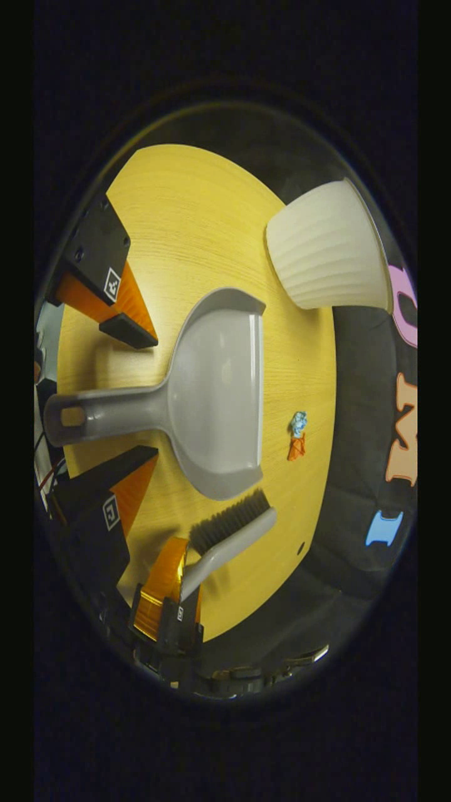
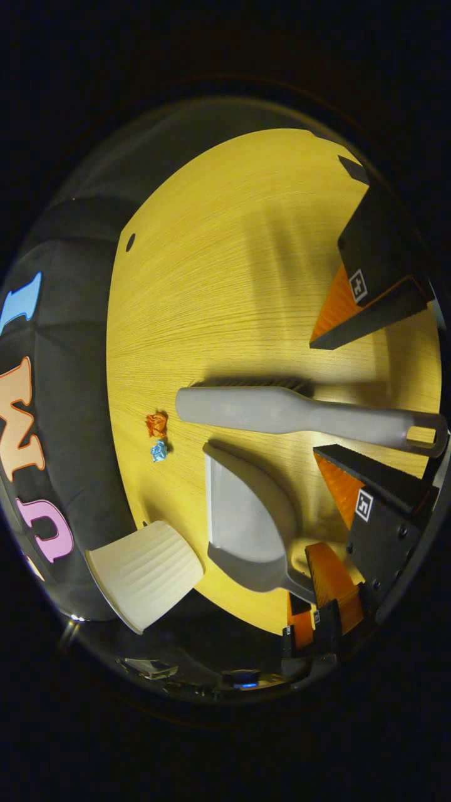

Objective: Pick up the small broom and dustpan from the desktop, sweep the trash into the dustpan with the broom, and then empty the trash into the garbage bin.

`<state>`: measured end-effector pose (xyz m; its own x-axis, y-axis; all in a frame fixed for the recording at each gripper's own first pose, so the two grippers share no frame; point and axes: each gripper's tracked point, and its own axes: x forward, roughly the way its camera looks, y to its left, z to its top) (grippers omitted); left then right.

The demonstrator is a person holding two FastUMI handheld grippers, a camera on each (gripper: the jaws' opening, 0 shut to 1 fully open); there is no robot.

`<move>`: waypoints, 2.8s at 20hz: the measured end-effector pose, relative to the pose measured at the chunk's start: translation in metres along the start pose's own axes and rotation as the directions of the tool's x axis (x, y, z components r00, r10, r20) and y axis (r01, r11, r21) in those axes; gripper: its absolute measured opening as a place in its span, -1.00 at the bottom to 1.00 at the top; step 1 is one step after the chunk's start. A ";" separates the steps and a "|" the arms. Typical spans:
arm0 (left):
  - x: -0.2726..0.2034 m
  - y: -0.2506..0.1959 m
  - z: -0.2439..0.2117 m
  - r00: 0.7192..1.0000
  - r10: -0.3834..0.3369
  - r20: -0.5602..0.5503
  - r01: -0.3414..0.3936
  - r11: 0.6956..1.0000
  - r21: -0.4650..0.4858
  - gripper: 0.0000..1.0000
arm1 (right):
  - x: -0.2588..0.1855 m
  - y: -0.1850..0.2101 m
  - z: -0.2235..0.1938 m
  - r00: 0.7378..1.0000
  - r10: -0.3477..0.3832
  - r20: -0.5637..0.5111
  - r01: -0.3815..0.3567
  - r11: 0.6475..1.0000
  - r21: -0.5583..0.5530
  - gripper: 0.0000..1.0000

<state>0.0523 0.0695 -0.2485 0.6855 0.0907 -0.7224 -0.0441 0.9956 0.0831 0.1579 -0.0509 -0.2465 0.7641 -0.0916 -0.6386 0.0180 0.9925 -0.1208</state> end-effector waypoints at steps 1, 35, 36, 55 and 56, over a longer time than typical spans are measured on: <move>0.001 0.001 0.000 1.000 0.002 -0.010 -0.002 1.000 0.011 0.85 | 0.001 0.000 -0.001 1.000 -0.004 -0.009 0.004 1.000 -0.006 0.76; -0.033 0.073 0.097 0.995 -0.102 0.000 0.097 0.952 0.290 -0.42 | -0.013 -0.011 0.169 0.985 0.027 0.169 0.010 0.977 -0.212 -0.48; -0.028 0.075 0.100 0.994 -0.110 -0.012 0.108 0.940 0.323 -0.42 | 0.002 -0.013 0.177 0.987 0.008 0.160 0.029 0.974 -0.227 -0.48; 0.019 0.082 0.112 0.972 -0.199 -0.123 0.234 0.854 0.466 -0.39 | 0.081 0.070 0.189 0.990 0.143 -0.013 -0.121 0.783 -0.610 -0.48; 0.021 0.084 0.110 0.973 -0.192 -0.125 0.228 0.851 0.474 -0.39 | 0.076 0.079 0.184 0.987 0.159 -0.027 -0.141 0.768 -0.625 -0.48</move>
<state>0.1432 0.1520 -0.1815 0.5846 -0.0993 -0.8052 0.4632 0.8557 0.2308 0.3362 0.0358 -0.1644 0.7396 0.0654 -0.6699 -0.4969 0.7245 -0.4778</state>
